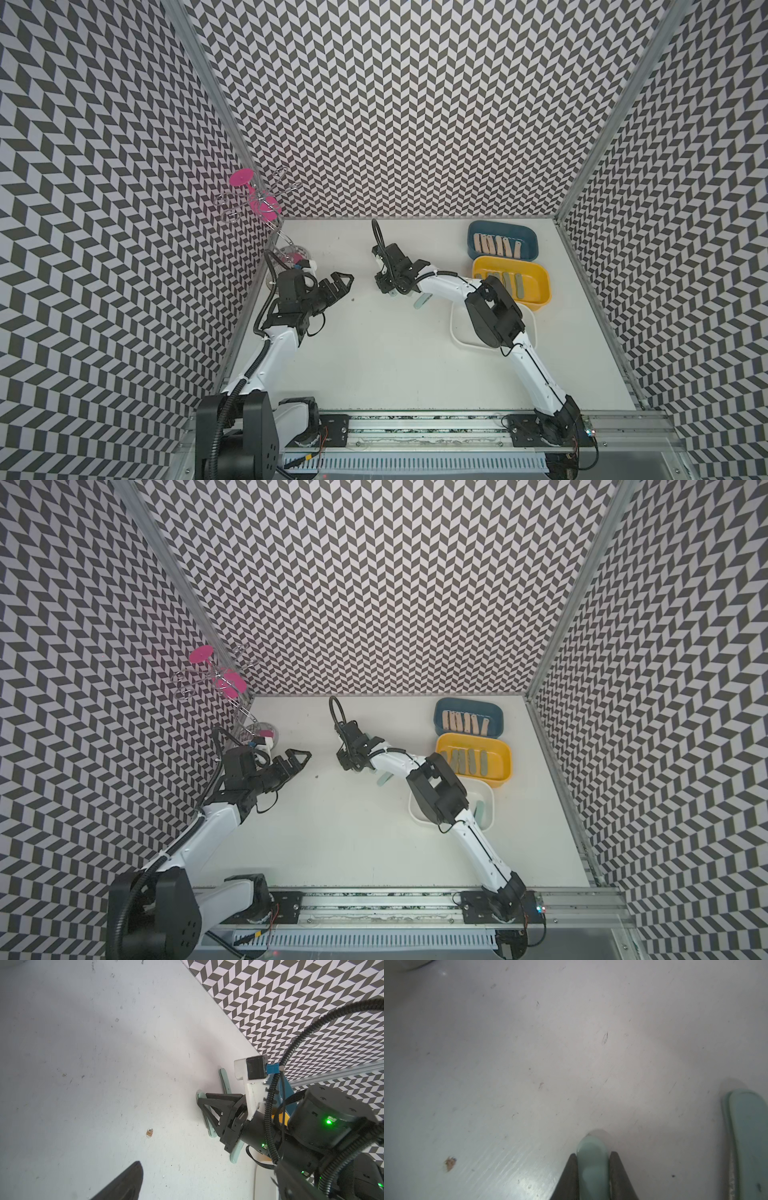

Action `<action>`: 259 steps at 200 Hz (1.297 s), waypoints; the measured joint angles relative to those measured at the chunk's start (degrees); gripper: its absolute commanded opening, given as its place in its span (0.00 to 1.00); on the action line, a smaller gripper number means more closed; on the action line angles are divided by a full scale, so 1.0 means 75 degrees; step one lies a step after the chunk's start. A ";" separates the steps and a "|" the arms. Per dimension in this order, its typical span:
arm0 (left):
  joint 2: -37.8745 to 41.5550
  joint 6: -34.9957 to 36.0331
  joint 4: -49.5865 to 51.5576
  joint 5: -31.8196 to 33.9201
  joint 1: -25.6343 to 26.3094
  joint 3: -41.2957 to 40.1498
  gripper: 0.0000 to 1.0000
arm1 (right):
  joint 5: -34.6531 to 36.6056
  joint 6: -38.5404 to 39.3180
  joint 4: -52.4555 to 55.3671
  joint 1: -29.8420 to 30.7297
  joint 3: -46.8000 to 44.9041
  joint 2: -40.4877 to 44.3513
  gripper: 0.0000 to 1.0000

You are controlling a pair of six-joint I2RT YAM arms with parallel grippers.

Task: Place the fruit knives into the storage box by color
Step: Pick up the fruit knife from the center of the board, then place the fruit knife in the storage box.

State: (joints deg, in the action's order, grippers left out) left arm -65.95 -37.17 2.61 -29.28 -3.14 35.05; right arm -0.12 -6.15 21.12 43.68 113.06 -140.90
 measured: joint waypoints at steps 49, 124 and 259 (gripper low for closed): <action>-0.0003 -0.0064 -0.0009 0.0006 0.0140 0.0000 1.00 | -0.0274 -0.0347 0.0047 -0.0061 -0.0769 0.0603 0.15; -0.0154 -0.0326 -0.0262 0.0096 0.0813 0.0020 1.00 | -0.0245 -0.0778 -0.0227 -0.0067 -0.2174 0.2471 0.15; -0.0906 -0.0924 -0.1093 0.0099 0.2725 0.0804 1.00 | 0.1061 -0.2136 -0.0472 -0.1743 -0.8137 0.9092 0.16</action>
State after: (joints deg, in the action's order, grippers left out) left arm -72.75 -44.10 -5.58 -28.53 17.30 41.08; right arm 7.84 -22.17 17.58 30.61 52.03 -72.71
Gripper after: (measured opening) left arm 0.997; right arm 0.207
